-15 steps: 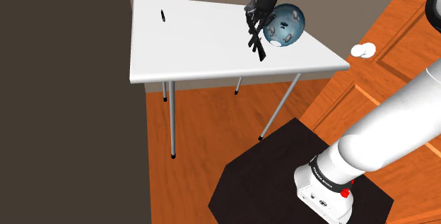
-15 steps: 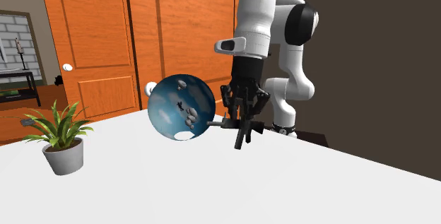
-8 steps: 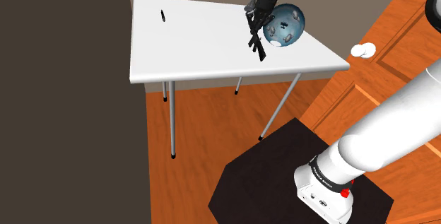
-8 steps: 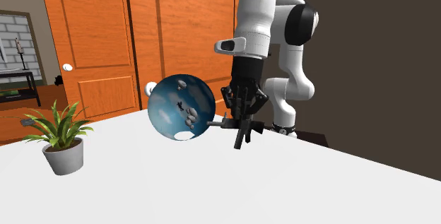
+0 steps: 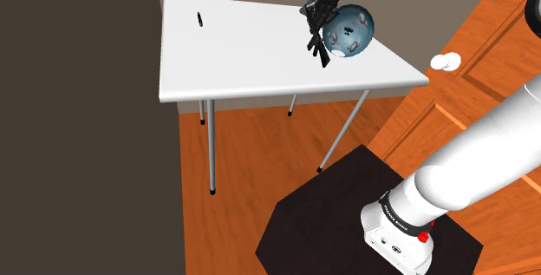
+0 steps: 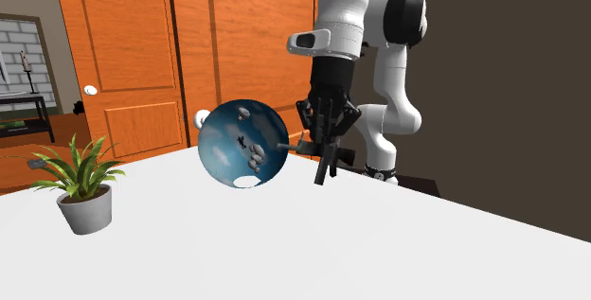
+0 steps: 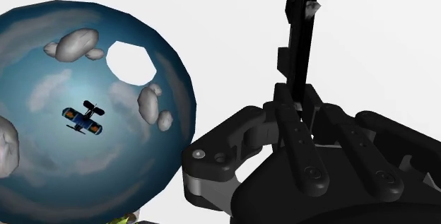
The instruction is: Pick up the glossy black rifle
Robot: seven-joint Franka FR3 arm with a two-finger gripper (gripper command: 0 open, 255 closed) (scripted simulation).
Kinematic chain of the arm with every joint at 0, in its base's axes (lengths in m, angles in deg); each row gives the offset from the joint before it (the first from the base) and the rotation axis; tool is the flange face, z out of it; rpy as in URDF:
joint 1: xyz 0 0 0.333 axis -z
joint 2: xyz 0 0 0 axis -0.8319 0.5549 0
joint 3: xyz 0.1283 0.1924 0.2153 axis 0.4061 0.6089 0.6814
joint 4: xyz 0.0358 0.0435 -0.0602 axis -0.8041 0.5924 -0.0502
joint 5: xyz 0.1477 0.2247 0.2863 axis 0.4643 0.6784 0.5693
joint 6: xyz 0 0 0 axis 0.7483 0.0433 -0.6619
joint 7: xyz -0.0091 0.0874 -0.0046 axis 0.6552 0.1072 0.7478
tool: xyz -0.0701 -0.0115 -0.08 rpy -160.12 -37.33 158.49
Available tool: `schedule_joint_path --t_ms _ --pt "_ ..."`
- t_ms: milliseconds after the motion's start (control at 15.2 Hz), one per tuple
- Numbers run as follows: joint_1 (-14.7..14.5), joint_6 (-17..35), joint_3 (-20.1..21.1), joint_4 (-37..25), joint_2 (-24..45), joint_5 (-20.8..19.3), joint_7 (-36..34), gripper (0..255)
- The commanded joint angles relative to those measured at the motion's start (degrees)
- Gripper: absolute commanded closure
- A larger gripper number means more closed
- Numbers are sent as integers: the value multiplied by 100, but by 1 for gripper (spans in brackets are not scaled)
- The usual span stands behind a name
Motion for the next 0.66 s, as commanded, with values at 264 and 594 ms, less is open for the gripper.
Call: schedule_joint_path --t_ms 264,594 --pt "-4 -463 4 -466 4 10 21 255" --pt "-5 -709 6 -728 21 16 34 255"
